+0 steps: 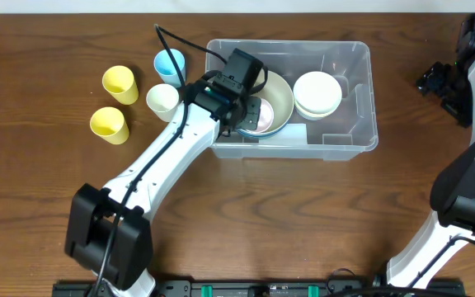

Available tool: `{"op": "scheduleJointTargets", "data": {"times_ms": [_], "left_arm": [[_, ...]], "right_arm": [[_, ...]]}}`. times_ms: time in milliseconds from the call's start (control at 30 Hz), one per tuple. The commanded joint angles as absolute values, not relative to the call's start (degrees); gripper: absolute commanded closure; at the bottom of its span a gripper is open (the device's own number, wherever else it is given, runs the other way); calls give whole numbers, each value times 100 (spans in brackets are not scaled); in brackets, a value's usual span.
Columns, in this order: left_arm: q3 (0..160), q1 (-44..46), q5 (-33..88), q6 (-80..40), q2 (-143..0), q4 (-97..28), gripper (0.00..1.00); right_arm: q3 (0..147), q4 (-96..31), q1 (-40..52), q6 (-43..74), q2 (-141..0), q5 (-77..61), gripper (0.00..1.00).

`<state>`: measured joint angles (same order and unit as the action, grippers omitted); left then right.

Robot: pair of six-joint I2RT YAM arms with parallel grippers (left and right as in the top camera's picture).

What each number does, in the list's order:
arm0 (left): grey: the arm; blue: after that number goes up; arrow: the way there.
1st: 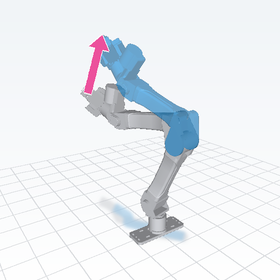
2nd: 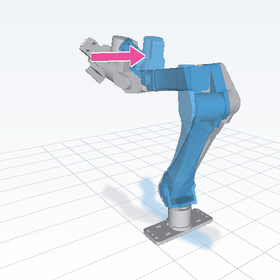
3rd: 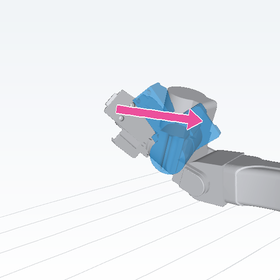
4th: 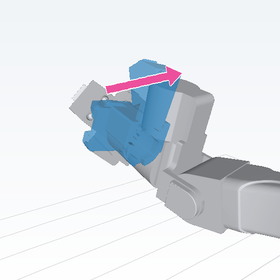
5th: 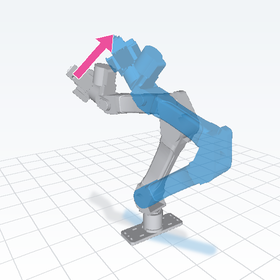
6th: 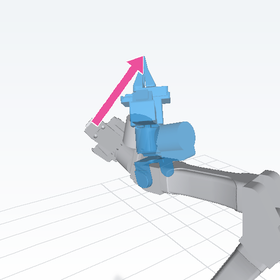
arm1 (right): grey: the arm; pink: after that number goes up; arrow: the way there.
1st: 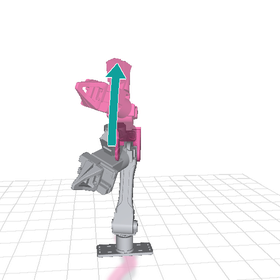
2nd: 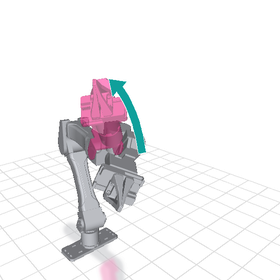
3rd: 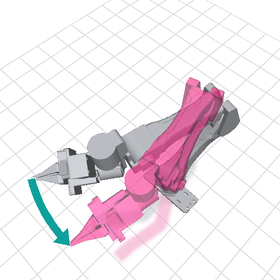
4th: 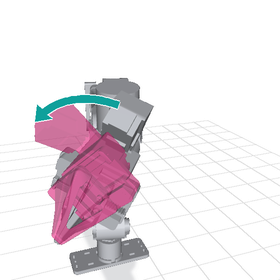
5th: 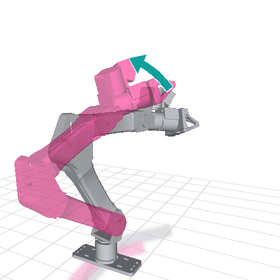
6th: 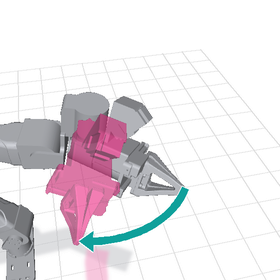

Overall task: Pack container
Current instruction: 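Carry the pink cup over the bin between the bowl stacks, then lower the pink cup into the bin and open the left gripper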

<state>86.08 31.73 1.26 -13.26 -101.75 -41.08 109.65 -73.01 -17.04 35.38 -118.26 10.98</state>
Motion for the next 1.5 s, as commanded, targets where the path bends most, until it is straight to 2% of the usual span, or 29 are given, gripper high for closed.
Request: {"op": "scheduleJointTargets", "data": {"times_ms": [0, 400, 1467], "left_arm": [[8827, 3387, 89, -840, -9682, -3979, 94], [8827, 4171, 82, -360, -9756, -3793, 94], [8825, 4176, 78, -366, -10707, -3470, 94]], "right_arm": [[10943, -7303, -1730, 3597, -11797, 1181, 1], [10943, -7303, -1730, 3599, -11797, 1181, 1], [10943, -7303, -1730, 3599, -11797, 1181, 1]]}}
